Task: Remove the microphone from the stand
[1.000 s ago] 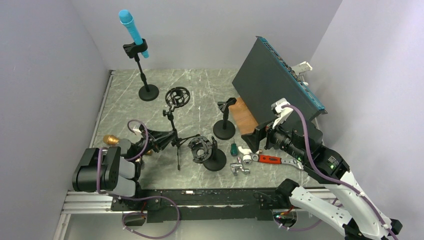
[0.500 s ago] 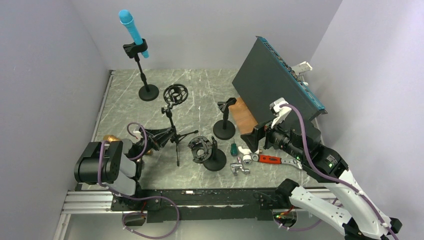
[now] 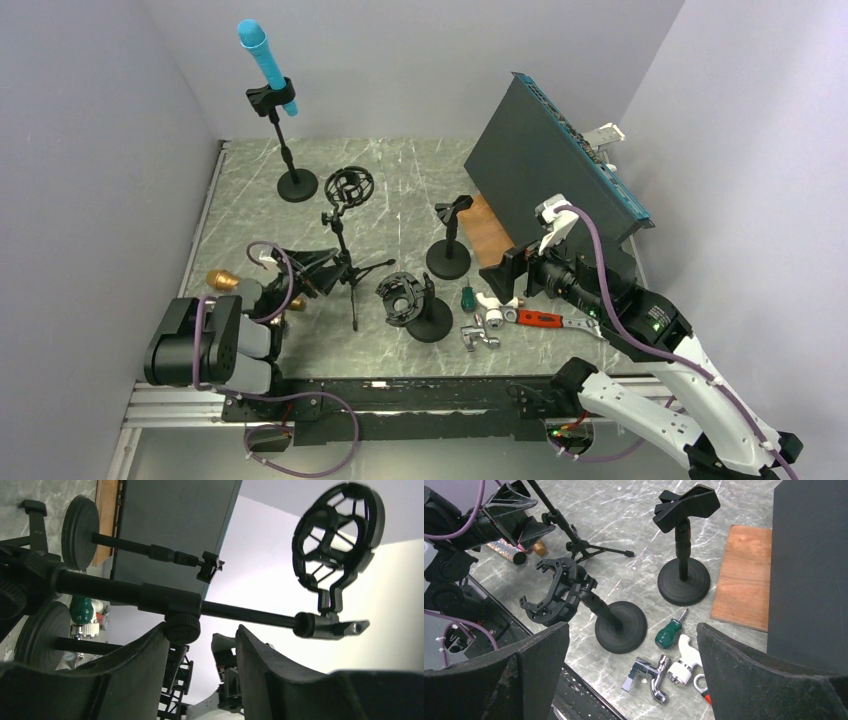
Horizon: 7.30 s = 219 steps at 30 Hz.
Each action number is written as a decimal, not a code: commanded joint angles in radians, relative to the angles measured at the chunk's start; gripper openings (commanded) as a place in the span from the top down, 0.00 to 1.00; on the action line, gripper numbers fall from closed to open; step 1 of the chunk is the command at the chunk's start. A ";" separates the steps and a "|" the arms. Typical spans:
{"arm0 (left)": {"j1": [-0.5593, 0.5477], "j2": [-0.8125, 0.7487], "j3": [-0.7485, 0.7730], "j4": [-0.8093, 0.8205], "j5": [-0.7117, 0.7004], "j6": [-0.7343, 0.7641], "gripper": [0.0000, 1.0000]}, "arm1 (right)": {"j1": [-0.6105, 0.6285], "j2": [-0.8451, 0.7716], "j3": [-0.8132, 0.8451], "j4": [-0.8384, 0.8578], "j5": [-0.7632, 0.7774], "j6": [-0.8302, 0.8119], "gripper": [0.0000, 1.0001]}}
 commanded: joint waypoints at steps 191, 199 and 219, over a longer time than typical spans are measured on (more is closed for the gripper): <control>0.148 -0.073 1.286 -1.169 -0.366 1.468 0.06 | 0.002 0.115 -0.216 0.375 -0.126 0.081 0.00; 0.148 0.241 1.572 -1.036 -0.316 1.618 0.08 | 0.002 0.171 -0.261 0.455 -0.035 0.022 0.00; 0.124 0.518 1.874 -0.989 -0.197 1.551 0.62 | 0.001 0.284 -0.224 0.481 -0.021 0.011 0.00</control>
